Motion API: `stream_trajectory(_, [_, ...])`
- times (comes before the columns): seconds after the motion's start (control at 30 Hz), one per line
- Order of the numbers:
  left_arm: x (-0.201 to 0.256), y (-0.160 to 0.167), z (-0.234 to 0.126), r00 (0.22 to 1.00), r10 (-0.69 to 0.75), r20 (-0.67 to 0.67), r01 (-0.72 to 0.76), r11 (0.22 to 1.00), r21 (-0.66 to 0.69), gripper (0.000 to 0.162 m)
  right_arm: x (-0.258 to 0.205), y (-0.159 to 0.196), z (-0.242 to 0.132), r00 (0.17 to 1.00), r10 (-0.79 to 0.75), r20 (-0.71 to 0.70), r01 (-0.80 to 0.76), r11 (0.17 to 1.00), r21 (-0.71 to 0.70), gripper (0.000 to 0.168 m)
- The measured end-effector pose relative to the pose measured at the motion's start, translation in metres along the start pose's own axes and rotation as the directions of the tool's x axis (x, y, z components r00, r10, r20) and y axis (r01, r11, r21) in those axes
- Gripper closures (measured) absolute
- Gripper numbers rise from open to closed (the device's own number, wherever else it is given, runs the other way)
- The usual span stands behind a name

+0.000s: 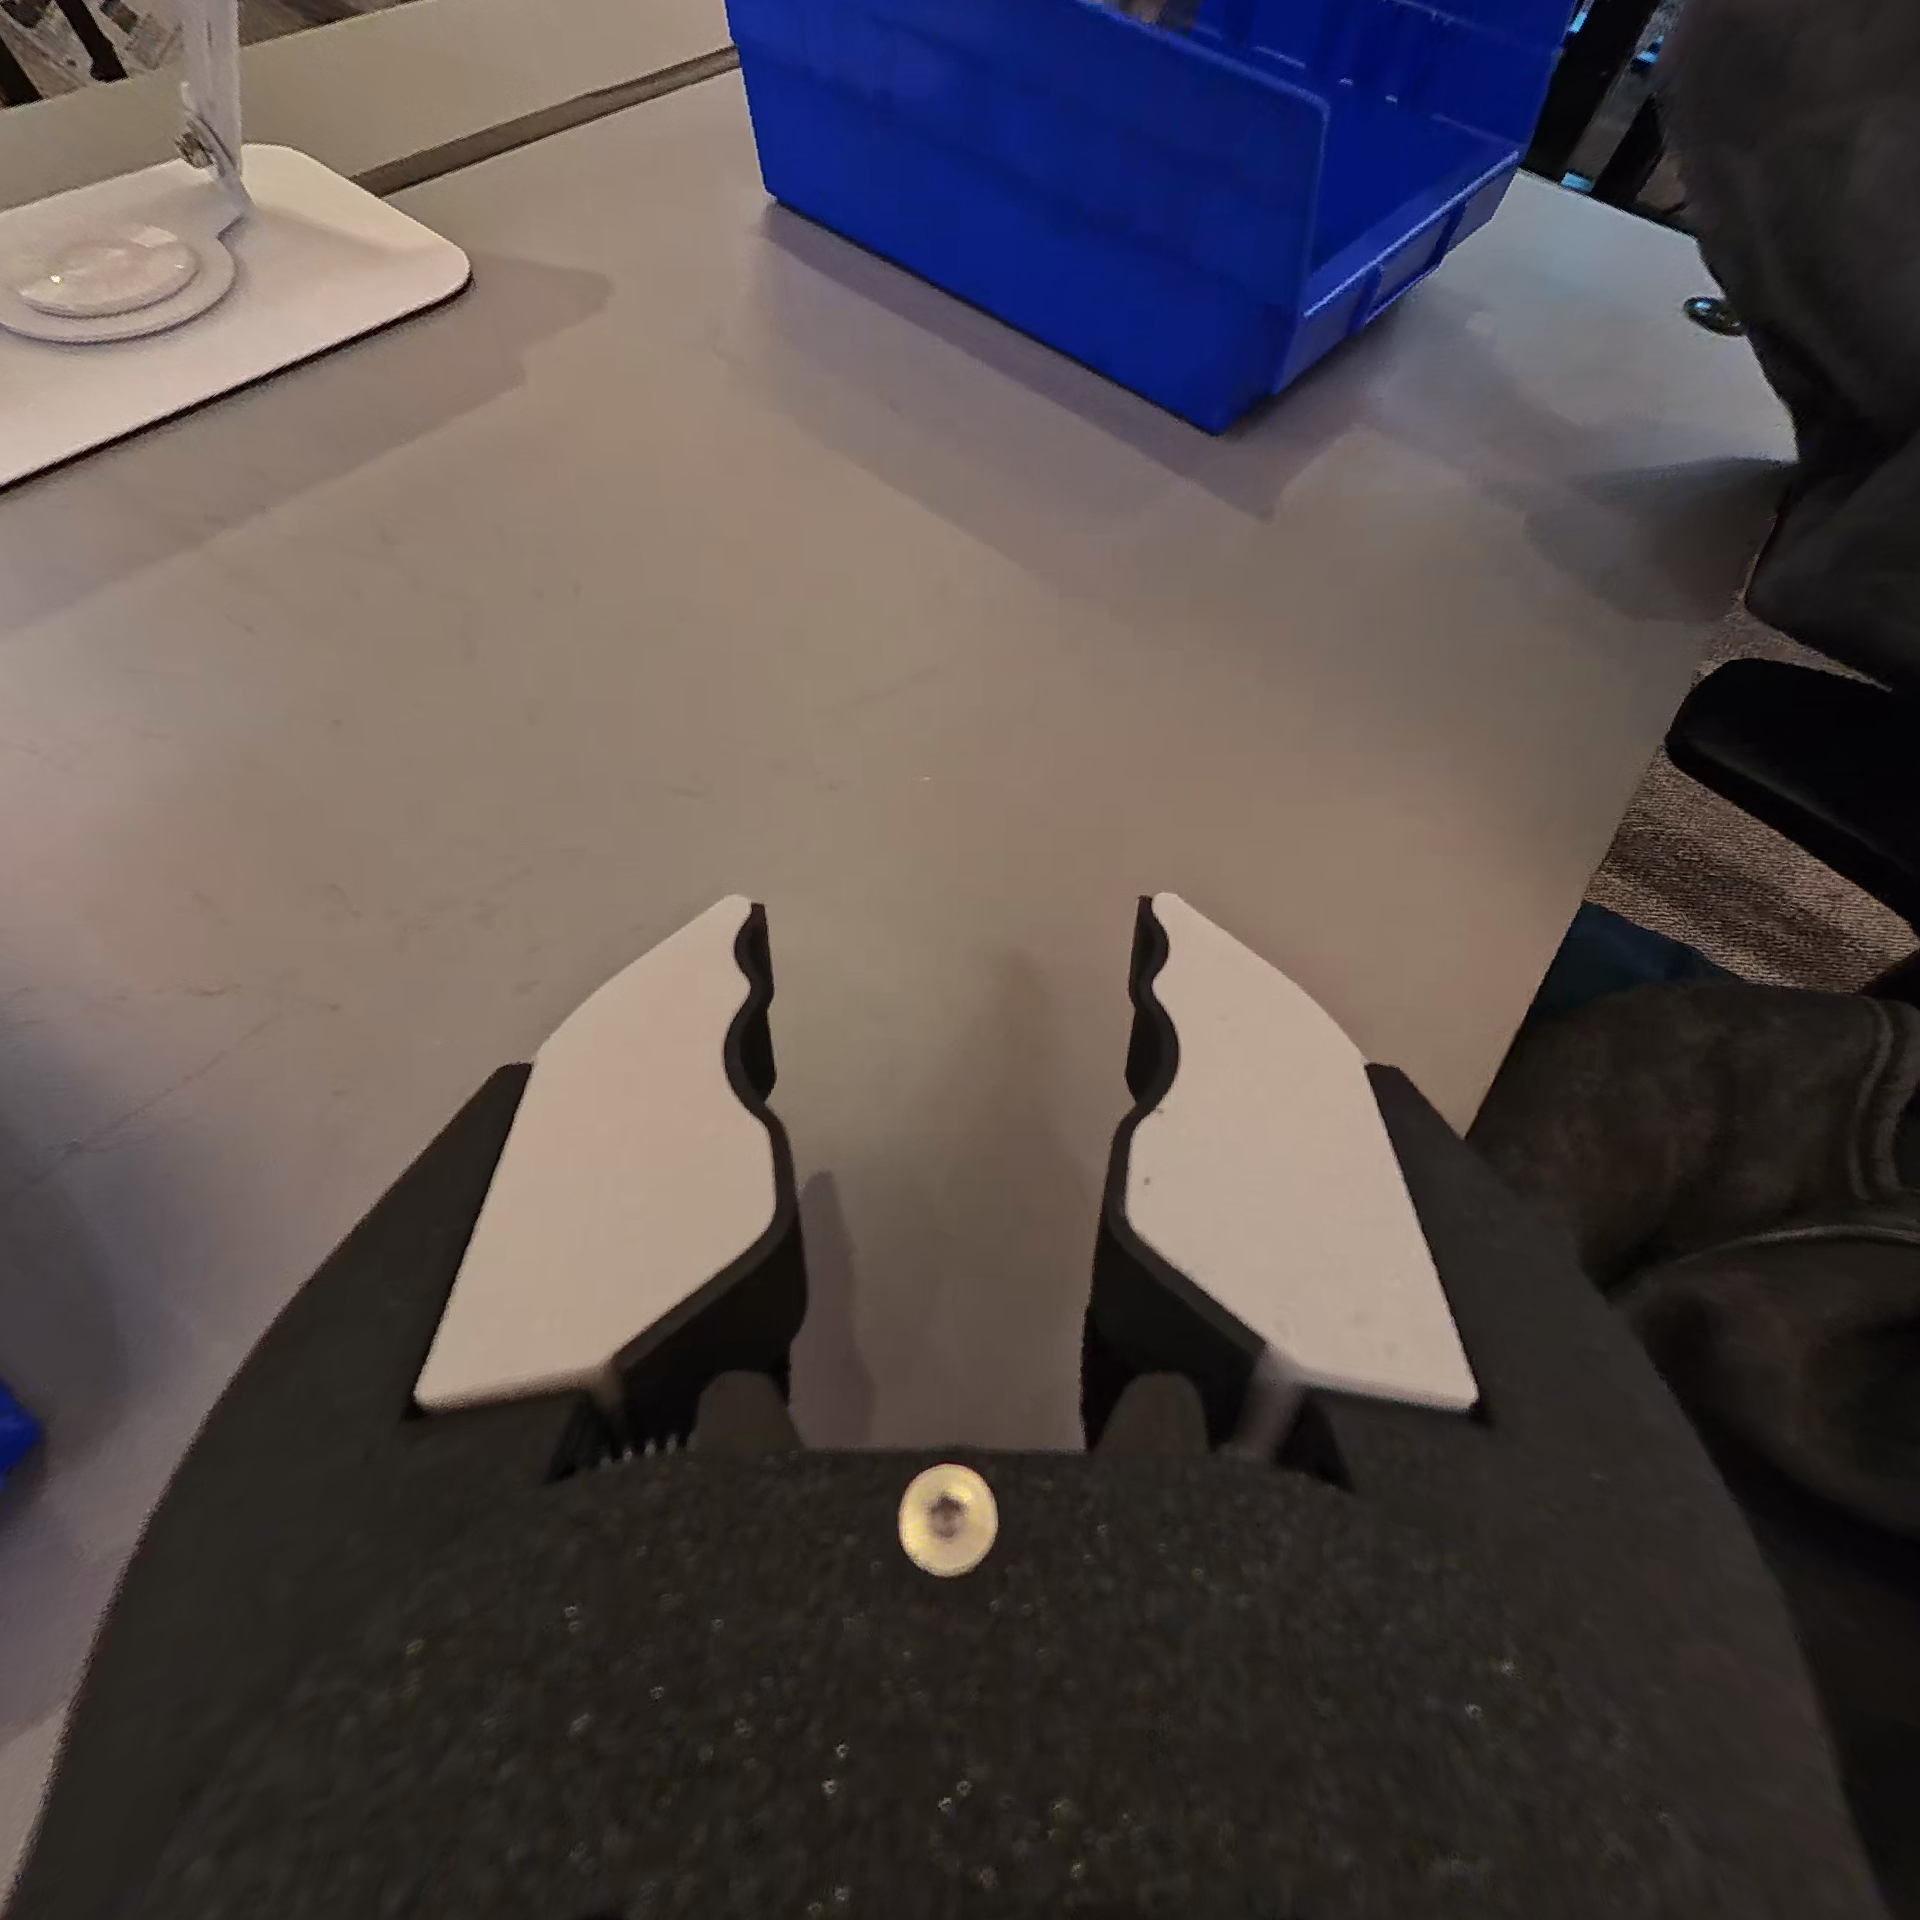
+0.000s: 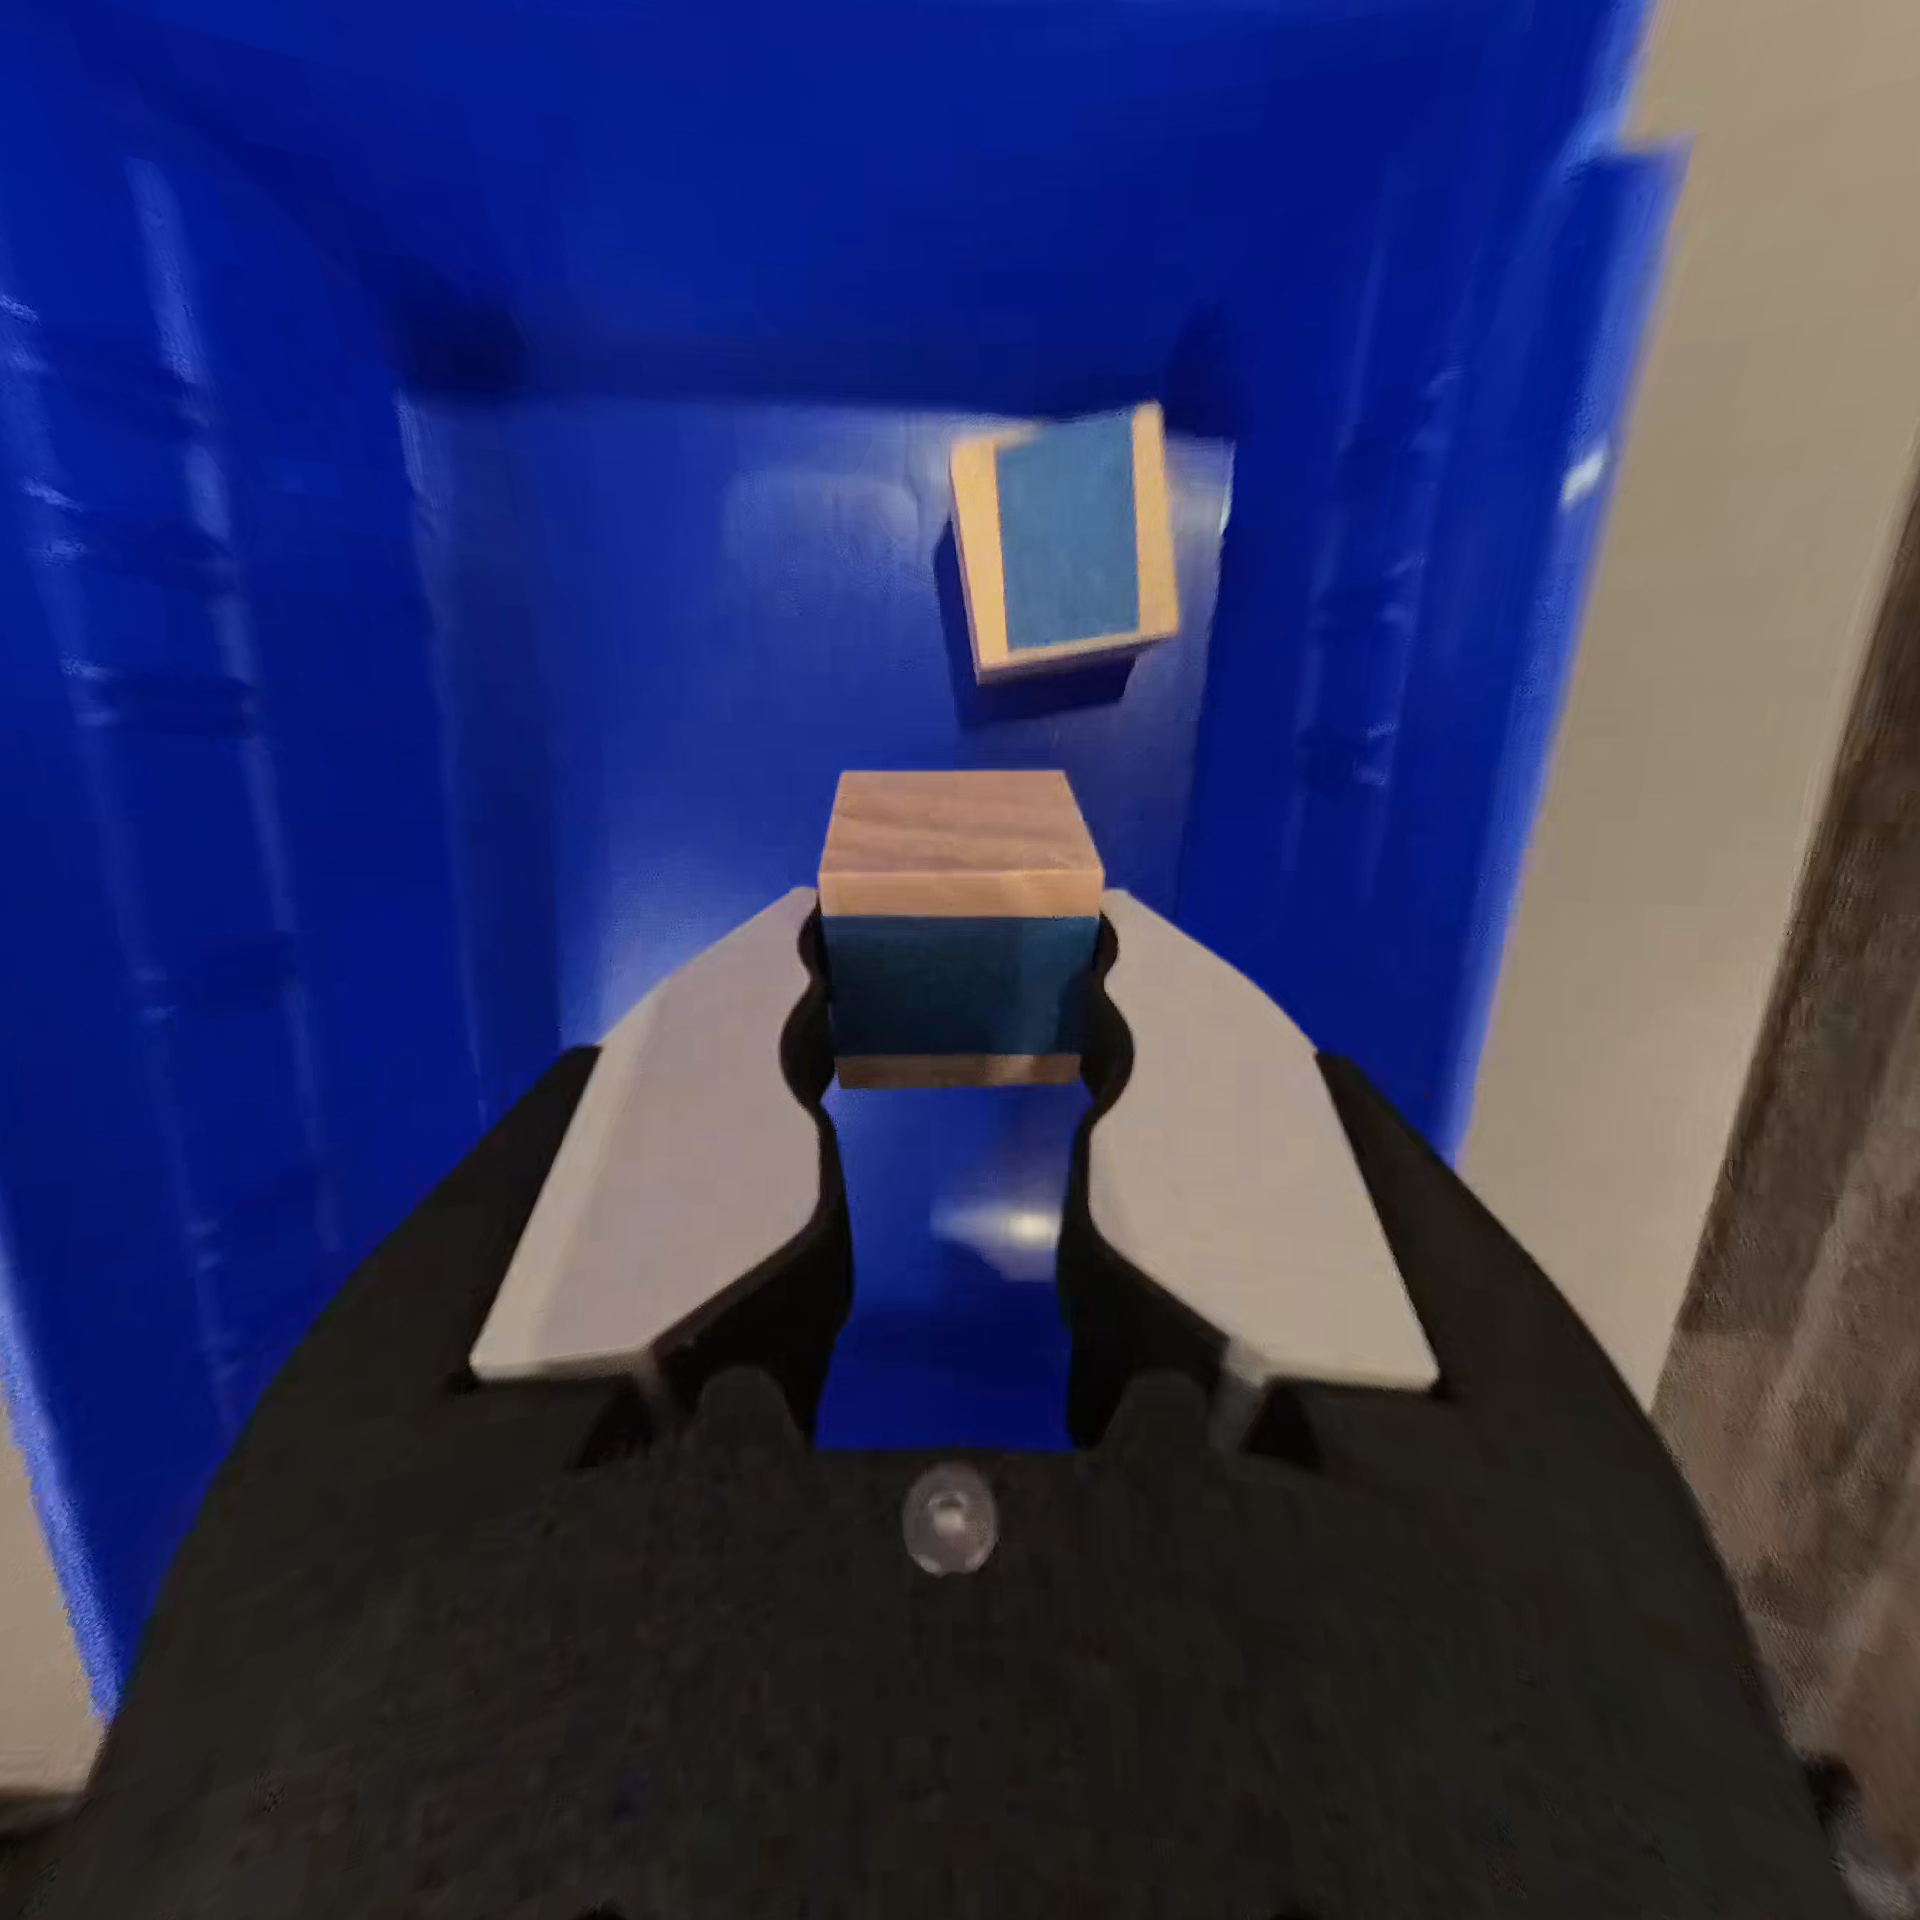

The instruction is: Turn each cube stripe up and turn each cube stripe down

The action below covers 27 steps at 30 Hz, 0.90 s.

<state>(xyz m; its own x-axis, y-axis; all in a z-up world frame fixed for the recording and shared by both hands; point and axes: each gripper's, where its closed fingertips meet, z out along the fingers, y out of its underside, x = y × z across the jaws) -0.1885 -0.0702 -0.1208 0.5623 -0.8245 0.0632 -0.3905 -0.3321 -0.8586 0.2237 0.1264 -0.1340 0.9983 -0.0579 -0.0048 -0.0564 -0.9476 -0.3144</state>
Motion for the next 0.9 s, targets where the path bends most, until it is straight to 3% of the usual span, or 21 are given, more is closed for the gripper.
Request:
stream_trajectory(0.13, [-0.002,0.002,0.001,1.000,-0.020,-0.016,0.020,1.000,-0.007,0.096,0.001,0.009,0.027,1.000,0.013,-0.025,-0.017,0.991,-0.136,0.123])
stream_trajectory(0.6, [-0.008,0.010,0.005,0.999,-0.033,-0.016,0.033,0.999,-0.043,0.095,0.006,0.018,0.046,0.999,0.026,-0.045,-0.035,0.974,-0.222,0.123])
stream_trajectory(0.67, [-0.008,0.011,0.006,1.000,-0.028,-0.013,0.027,0.998,-0.048,0.095,0.005,0.017,0.040,0.999,0.010,-0.032,-0.016,0.979,-0.203,0.102])
stream_trajectory(0.73, [-0.009,0.011,0.006,1.000,-0.025,-0.009,0.025,0.999,-0.046,0.095,0.003,0.002,0.015,0.999,-0.019,-0.035,0.017,0.998,-0.058,0.096])
stream_trajectory(0.8, [-0.011,0.010,0.005,1.000,-0.025,-0.001,0.025,0.999,-0.042,0.095,-0.014,-0.017,-0.030,0.998,-0.060,0.009,0.058,0.982,0.179,0.093])
stream_trajectory(0.83, [-0.014,0.010,0.004,1.000,-0.028,0.005,0.028,0.999,-0.038,0.095,-0.030,-0.025,-0.058,0.992,-0.116,0.042,0.096,0.941,0.323,0.087])
stream_trajectory(0.9, [-0.019,0.008,0.003,0.999,-0.038,0.015,0.039,0.999,-0.027,0.095,-0.078,-0.025,-0.114,0.953,-0.281,0.112,0.160,0.781,0.603,0.086])
